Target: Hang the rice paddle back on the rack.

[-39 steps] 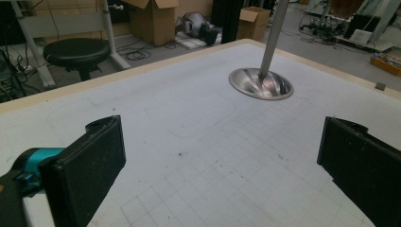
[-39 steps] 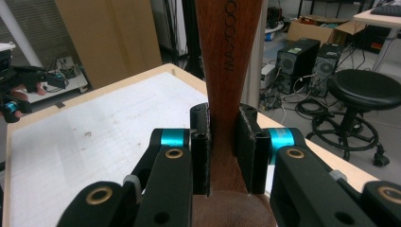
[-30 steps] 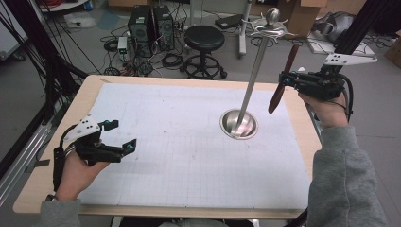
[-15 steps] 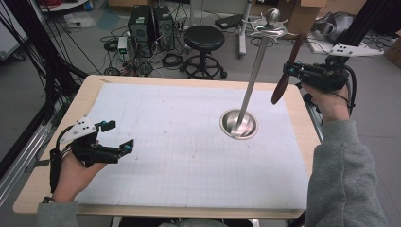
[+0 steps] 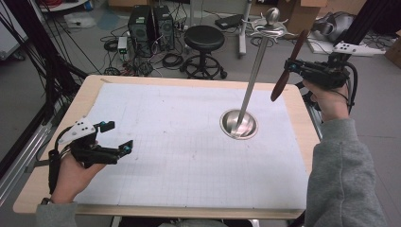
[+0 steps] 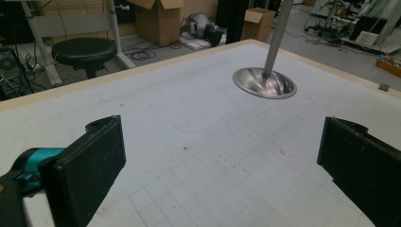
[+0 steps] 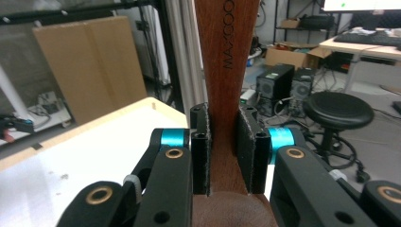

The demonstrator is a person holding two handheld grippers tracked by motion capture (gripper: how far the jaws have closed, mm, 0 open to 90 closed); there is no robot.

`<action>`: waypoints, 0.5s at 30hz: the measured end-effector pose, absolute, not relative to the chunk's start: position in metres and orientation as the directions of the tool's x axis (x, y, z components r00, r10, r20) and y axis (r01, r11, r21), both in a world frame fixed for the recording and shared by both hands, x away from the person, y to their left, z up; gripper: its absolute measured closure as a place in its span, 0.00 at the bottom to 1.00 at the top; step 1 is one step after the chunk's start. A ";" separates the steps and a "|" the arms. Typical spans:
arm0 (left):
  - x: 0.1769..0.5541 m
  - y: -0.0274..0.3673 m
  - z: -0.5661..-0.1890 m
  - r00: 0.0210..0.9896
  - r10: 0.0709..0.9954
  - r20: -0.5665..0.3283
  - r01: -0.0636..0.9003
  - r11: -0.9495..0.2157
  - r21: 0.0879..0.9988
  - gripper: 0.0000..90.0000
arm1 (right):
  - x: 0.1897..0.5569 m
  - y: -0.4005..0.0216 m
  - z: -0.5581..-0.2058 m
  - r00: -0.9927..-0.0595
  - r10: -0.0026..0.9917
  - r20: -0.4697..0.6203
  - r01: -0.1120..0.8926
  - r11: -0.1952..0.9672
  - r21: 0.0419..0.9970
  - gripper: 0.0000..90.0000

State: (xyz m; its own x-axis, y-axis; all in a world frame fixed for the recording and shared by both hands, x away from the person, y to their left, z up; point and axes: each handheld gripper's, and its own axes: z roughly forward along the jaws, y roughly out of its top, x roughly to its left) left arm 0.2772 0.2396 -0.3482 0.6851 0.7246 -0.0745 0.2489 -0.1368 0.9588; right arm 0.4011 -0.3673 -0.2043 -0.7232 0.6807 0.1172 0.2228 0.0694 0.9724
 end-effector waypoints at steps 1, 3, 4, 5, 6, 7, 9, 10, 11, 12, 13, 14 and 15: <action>0.277 0.240 -0.348 0.686 0.724 -0.072 0.248 -0.139 0.959 0.03 | 0.401 -0.367 -0.204 -0.726 0.678 0.117 0.220 0.068 0.973 0.86; 0.277 0.239 -0.348 0.685 0.724 -0.075 0.249 -0.137 0.959 0.03 | 0.402 -0.364 -0.204 -0.726 0.678 0.111 0.217 0.073 0.973 0.86; 0.277 0.240 -0.348 0.685 0.725 -0.076 0.251 -0.137 0.958 0.03 | 0.402 -0.364 -0.204 -0.722 0.684 0.102 0.217 0.083 0.973 0.86; 0.277 0.240 -0.348 0.686 0.723 -0.077 0.251 -0.135 0.959 0.03 | 0.402 -0.363 -0.204 -0.717 0.690 0.102 0.222 0.087 0.971 0.86; 0.276 0.240 -0.348 0.685 0.724 -0.079 0.250 -0.133 0.959 0.03 | 0.403 -0.363 -0.204 -0.719 0.687 0.105 0.222 0.083 0.972 0.86; 0.276 0.241 -0.347 0.685 0.724 -0.078 0.247 -0.131 0.960 0.03 | 0.404 -0.363 -0.204 -0.721 0.685 0.107 0.220 0.080 0.972 0.86; 0.275 0.241 -0.346 0.685 0.724 -0.075 0.242 -0.129 0.962 0.03 | 0.404 -0.362 -0.204 -0.722 0.684 0.106 0.216 0.077 0.973 0.86; 0.275 0.242 -0.345 0.686 0.724 -0.076 0.242 -0.128 0.962 0.03 | 0.404 -0.362 -0.204 -0.724 0.682 0.107 0.215 0.076 0.974 0.86; 0.275 0.242 -0.345 0.686 0.724 -0.076 0.241 -0.128 0.962 0.03 | 0.404 -0.362 -0.204 -0.723 0.682 0.110 0.217 0.073 0.974 0.86; 0.275 0.242 -0.345 0.687 0.723 -0.074 0.241 -0.131 0.962 0.03 | 0.405 -0.362 -0.204 -0.722 0.682 0.111 0.217 0.072 0.974 0.86; 0.275 0.242 -0.345 0.685 0.725 -0.076 0.243 -0.128 0.961 0.03 | 0.405 -0.362 -0.204 -0.724 0.680 0.111 0.215 0.071 0.974 0.86; 0.275 0.242 -0.346 0.684 0.725 -0.077 0.244 -0.128 0.961 0.03 | 0.406 -0.362 -0.204 -0.726 0.679 0.112 0.215 0.069 0.974 0.86; 0.275 0.243 -0.346 0.684 0.725 -0.077 0.244 -0.128 0.961 0.03 | 0.406 -0.362 -0.205 -0.727 0.677 0.114 0.214 0.066 0.975 0.86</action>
